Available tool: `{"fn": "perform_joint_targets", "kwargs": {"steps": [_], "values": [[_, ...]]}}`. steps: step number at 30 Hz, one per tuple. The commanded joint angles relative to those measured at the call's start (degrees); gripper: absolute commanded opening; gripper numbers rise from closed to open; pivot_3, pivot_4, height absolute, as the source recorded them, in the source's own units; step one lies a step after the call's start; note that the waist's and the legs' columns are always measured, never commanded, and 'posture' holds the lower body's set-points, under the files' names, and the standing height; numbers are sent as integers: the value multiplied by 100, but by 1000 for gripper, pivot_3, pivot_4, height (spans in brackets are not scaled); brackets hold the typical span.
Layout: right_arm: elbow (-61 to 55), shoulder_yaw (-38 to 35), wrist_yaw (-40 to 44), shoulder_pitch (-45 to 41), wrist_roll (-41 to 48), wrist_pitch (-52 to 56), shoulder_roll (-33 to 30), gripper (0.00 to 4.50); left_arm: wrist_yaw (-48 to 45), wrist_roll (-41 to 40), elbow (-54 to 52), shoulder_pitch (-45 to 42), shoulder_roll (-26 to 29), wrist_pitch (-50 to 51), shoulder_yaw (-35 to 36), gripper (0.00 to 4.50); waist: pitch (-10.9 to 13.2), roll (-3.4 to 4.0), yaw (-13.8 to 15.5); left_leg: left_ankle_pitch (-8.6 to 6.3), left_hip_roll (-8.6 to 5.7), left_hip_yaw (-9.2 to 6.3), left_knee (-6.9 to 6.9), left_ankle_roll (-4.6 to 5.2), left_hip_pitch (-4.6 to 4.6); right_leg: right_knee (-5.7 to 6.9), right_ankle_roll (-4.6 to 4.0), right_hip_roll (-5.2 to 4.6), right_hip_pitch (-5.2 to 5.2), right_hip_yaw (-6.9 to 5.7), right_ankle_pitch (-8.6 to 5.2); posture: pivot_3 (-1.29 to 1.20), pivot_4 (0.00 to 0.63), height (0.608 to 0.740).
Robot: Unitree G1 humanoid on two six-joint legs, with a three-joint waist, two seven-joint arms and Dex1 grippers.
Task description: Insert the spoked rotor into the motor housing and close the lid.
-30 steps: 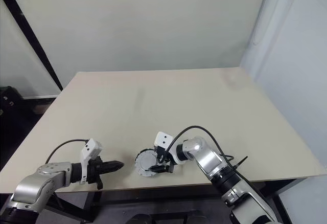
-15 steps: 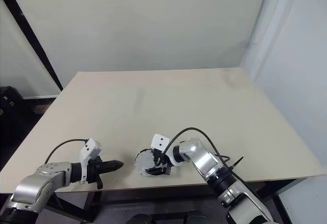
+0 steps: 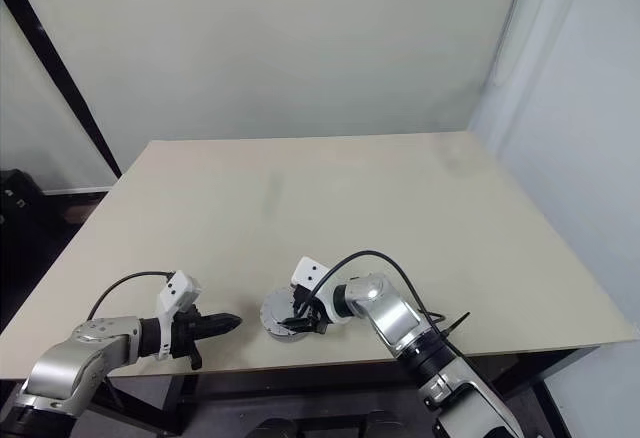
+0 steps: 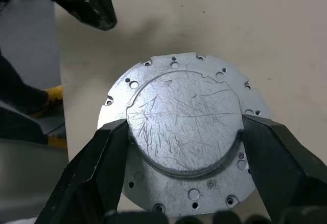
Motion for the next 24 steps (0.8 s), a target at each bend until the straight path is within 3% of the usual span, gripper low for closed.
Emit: {"fn": "perform_joint_targets", "kwargs": {"steps": [1,15,24], "values": [[-359,-10,-93,-37,-65,65,15,3211,-10,11,-58,-79,-4,-95,-15,0,0,0,0,0,1,-1,0,0,0,0,-1,1,0,0,0,0,0,740],[-670,325,-307,91,-395,589,-34,3211,30,25,-38,-81,-68,-98,-33,0,-1,0,-1,1,5,1,2,-2,3,0,-4,5,2,0,2,0,0,740],[-805,155,-573,117,-262,1122,188,3211,51,67,-27,-76,-128,-118,-34,0,-2,1,-2,2,13,1,2,-2,6,0,-8,13,2,0,4,0,0,740]]}}
